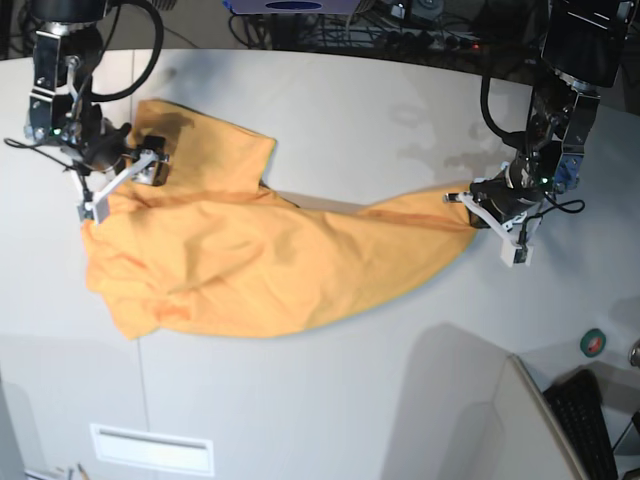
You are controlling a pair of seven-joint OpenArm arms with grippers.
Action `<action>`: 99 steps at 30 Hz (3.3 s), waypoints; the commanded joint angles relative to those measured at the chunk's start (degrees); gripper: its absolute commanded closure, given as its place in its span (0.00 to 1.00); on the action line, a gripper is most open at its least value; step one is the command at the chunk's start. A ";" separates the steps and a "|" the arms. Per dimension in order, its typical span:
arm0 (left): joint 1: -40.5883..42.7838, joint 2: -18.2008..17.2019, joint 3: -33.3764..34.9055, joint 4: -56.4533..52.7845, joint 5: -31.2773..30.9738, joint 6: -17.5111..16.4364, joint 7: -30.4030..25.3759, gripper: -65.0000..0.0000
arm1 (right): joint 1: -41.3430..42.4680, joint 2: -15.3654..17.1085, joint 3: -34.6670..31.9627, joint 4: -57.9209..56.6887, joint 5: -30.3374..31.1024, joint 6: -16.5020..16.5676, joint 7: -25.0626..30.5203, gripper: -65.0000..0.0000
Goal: Layout the t-shirt on the table in an organized manner, then fold the t-shirt properly
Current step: 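Pull the shirt taut between both grippers, stretching it apart, then release and regrasp the shirt edge with the left gripper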
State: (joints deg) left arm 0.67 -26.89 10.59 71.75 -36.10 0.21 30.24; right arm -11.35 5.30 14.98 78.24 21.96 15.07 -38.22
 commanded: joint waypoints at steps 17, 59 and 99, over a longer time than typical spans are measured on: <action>0.61 -1.02 -0.79 4.61 -0.43 0.10 0.05 1.00 | 2.61 0.37 0.27 -10.15 0.15 0.45 4.15 1.00; 23.20 -0.23 -17.75 18.85 0.10 -3.50 3.74 0.00 | -8.91 1.16 6.25 7.70 -0.20 0.09 4.06 1.00; 12.30 9.00 -17.75 2.58 11.00 -15.28 3.83 0.12 | -8.56 1.07 6.34 7.43 -0.20 0.09 4.06 1.00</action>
State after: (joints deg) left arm 12.62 -17.87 -7.42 75.02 -24.23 -14.57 30.63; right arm -20.05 5.78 21.02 84.86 21.21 15.00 -35.00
